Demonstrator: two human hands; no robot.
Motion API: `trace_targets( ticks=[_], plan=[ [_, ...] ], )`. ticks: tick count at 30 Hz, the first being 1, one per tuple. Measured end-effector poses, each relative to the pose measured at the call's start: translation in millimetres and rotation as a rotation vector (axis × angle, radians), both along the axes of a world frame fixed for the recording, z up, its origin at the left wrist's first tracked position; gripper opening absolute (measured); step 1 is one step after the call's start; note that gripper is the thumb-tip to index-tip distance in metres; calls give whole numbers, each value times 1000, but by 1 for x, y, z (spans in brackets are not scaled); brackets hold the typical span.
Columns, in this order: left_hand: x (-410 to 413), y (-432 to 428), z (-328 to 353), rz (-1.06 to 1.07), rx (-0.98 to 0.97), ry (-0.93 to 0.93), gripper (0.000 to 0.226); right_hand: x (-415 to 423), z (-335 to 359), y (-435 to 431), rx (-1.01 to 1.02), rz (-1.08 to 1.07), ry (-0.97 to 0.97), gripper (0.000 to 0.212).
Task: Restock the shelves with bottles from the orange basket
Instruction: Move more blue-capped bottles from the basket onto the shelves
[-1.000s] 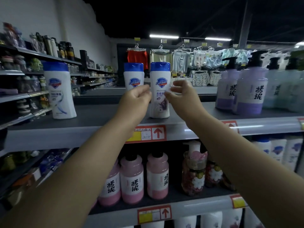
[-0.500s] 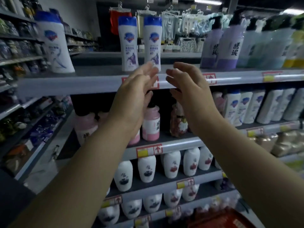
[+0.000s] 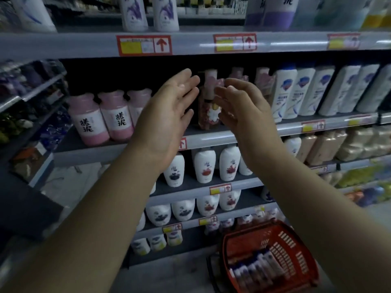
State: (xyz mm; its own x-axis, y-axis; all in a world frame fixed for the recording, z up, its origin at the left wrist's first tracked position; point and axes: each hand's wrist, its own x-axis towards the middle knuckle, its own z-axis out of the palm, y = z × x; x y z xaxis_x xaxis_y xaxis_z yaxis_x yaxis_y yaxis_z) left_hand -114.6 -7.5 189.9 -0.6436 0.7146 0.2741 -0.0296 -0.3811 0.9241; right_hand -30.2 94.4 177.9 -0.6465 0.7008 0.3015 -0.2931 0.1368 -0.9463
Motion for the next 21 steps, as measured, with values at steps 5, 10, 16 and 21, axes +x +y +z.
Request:
trace_targets(
  ticks=[5,10,16,21],
  plan=[
    [34,49,-34,18,-43,-85,46,33,-32,45,-46,36,-61,34],
    [70,106,-87,80,-120,-190,44,69,-86,104,-96,75,-194,24],
    [95,163,-170,96,-247,-345,43,96,-172,156,-230,73,-346,26],
    [95,207,-256,112,-358,-460,43,101,-264,189,-343,57,-448,23]
  ],
)
